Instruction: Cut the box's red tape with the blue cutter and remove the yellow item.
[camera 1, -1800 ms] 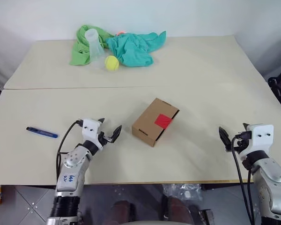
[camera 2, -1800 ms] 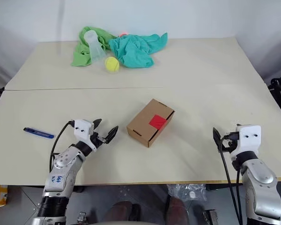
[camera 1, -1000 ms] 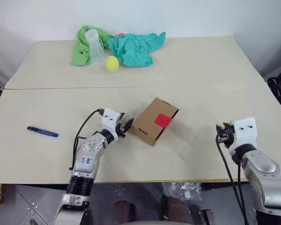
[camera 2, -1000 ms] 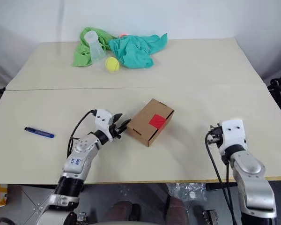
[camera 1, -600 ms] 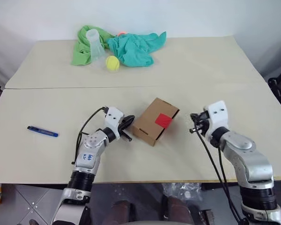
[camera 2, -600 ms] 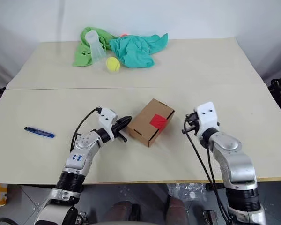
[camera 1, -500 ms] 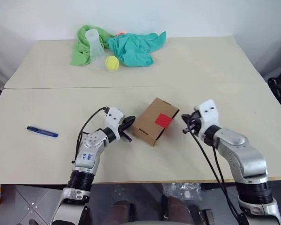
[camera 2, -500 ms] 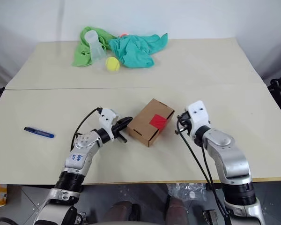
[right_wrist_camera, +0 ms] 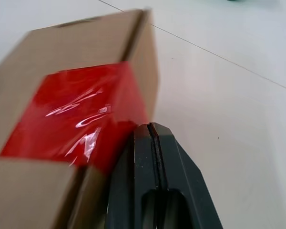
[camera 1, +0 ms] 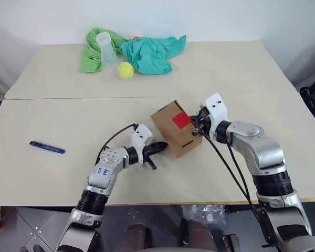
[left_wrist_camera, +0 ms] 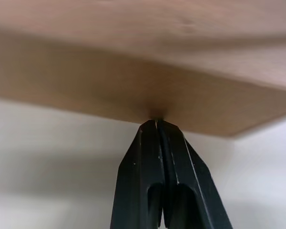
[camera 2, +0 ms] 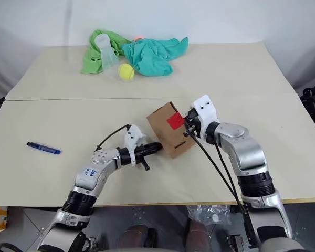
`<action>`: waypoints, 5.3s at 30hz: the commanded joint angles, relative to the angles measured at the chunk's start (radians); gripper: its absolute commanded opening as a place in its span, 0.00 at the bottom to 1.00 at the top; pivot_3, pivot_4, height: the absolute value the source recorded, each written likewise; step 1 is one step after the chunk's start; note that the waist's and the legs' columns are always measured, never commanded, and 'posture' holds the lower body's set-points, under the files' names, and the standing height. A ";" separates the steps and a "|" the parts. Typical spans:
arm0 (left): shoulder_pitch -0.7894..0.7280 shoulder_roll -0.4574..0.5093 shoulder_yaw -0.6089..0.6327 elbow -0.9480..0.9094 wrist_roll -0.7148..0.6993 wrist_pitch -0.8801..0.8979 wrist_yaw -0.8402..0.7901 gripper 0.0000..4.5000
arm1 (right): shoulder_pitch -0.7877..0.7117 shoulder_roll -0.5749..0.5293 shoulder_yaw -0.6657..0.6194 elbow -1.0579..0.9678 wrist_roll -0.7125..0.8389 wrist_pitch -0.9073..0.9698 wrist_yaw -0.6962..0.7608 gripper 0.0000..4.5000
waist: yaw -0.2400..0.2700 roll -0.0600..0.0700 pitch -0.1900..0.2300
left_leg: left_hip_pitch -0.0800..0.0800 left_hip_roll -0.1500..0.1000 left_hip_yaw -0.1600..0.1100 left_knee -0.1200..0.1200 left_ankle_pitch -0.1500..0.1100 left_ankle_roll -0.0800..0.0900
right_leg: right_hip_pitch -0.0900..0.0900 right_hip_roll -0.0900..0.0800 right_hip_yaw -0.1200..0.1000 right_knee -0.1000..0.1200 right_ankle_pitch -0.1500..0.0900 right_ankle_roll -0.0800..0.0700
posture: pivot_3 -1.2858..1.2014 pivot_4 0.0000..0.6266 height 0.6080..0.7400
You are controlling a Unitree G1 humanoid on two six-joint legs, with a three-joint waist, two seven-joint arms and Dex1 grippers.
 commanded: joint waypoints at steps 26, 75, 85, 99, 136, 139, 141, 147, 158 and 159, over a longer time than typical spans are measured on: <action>-0.267 0.036 0.285 0.581 0.017 -0.367 0.287 0.01 | 0.450 -0.205 -0.335 -0.715 0.205 0.545 -0.096 0.00 | 0.005 -0.010 0.006 | 0.001 0.004 0.001 0.008 -0.001 -0.002 | 0.002 0.000 0.000 0.000 0.003 -0.001 | 0.52 0.24 1.00; -0.404 0.008 0.035 0.501 0.040 -0.182 -0.308 0.01 | 0.446 -0.164 -0.299 -0.914 0.259 0.793 -0.166 0.00 | 0.006 -0.011 0.006 | -0.014 0.000 0.001 0.011 -0.001 0.004 | -0.004 -0.001 -0.010 -0.006 0.009 0.005 | 0.52 0.24 1.00; -0.453 0.049 0.136 0.578 0.044 -0.277 -0.168 0.14 | 0.602 -0.223 -0.516 -0.861 0.234 0.686 -0.111 0.20 | 0.005 -0.012 0.006 | -0.014 -0.001 0.002 0.011 -0.001 0.004 | -0.004 -0.001 -0.010 -0.006 0.010 0.005 | 0.52 0.24 1.00; -0.405 0.019 0.323 0.156 -0.007 0.043 0.267 0.99 | 0.437 -0.382 -0.613 -0.472 0.371 0.106 0.303 1.00 | 0.002 -0.013 0.007 | -0.012 0.000 0.003 0.013 -0.001 0.005 | -0.004 -0.001 -0.006 -0.004 0.011 0.007 | 0.52 0.24 1.00; -0.264 -0.515 0.765 -0.115 0.098 0.176 1.840 0.99 | 0.003 -0.345 -0.155 0.076 0.281 -0.212 0.661 1.00 | 0.030 -0.016 0.008 | -0.014 0.000 0.001 0.026 -0.003 0.002 | -0.003 -0.002 -0.006 0.002 0.011 0.006 | 0.52 0.24 1.00; -0.286 -0.474 0.767 -0.022 0.089 0.182 1.868 0.99 | 0.002 -0.335 -0.162 0.061 0.290 -0.199 0.649 1.00 | 0.030 -0.016 0.008 | -0.014 0.000 0.001 0.026 -0.003 0.002 | -0.003 -0.002 -0.006 0.002 0.011 0.006 | 0.52 0.24 1.00; -0.290 -0.466 0.773 -0.004 0.083 0.188 1.895 0.99 | 0.009 -0.335 -0.166 0.055 0.287 -0.200 0.644 1.00 | 0.030 -0.016 0.008 | -0.014 0.000 0.001 0.026 -0.003 0.002 | -0.003 -0.002 -0.007 0.002 0.011 0.006 | 0.52 0.24 1.00; -0.276 -0.459 0.773 0.006 0.061 0.195 1.910 0.99 | 0.031 -0.348 -0.181 0.032 0.290 -0.193 0.638 1.00 | 0.029 -0.016 0.008 | -0.013 0.000 0.002 0.026 -0.003 0.002 | -0.003 -0.002 -0.006 0.002 0.011 0.006 | 0.52 0.24 1.00; -0.260 -0.400 0.796 0.007 0.042 0.226 1.884 0.66 | 0.055 -0.369 -0.200 0.006 0.297 -0.183 0.616 1.00 | 0.028 -0.015 0.008 | -0.012 0.000 0.003 0.026 -0.003 0.002 | -0.003 -0.002 -0.005 0.003 0.011 0.006 | 0.52 0.24 1.00; -0.258 -0.393 0.798 0.004 0.045 0.231 1.884 0.66 | 0.057 -0.370 -0.201 0.005 0.297 -0.183 0.614 1.00 | 0.028 -0.015 0.008 | -0.012 0.000 0.003 0.026 -0.003 0.002 | -0.003 -0.002 -0.005 0.003 0.011 0.006 | 0.52 0.24 1.00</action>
